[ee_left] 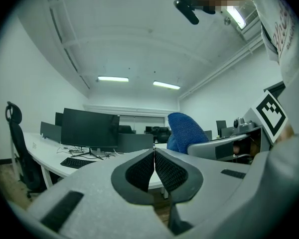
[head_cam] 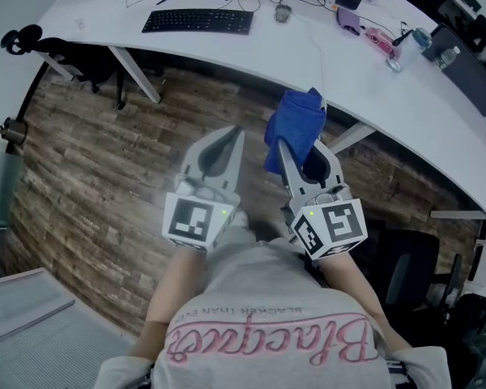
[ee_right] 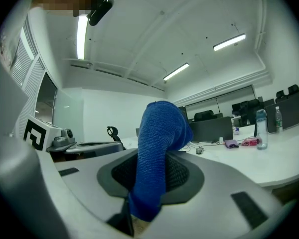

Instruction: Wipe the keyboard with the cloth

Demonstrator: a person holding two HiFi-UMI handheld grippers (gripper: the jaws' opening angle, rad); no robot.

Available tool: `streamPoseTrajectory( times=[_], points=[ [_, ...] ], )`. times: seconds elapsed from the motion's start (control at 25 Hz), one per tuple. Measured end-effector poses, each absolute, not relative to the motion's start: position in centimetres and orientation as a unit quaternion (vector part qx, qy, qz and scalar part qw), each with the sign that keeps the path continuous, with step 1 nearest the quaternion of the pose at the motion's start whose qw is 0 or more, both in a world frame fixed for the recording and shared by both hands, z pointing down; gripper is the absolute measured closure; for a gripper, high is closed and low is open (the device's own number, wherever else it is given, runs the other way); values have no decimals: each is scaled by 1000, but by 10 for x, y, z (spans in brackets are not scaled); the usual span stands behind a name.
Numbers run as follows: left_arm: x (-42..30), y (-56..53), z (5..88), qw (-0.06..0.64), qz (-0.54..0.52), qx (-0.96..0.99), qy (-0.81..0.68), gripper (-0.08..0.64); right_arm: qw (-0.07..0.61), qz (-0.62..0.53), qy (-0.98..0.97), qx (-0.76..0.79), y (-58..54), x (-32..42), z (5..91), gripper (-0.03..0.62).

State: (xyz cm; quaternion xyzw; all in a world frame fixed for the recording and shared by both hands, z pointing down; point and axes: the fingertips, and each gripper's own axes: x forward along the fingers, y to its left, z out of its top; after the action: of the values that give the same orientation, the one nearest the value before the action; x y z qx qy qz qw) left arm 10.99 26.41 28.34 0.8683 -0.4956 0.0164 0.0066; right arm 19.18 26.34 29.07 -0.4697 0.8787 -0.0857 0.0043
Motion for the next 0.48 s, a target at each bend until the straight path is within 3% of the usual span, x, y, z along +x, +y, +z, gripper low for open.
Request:
streamPoseTrajectory(
  times=[0.48],
  points=[
    [39, 228, 282, 1, 13, 856, -517, 554, 8, -83, 889, -450, 221, 121, 288, 492]
  ],
)
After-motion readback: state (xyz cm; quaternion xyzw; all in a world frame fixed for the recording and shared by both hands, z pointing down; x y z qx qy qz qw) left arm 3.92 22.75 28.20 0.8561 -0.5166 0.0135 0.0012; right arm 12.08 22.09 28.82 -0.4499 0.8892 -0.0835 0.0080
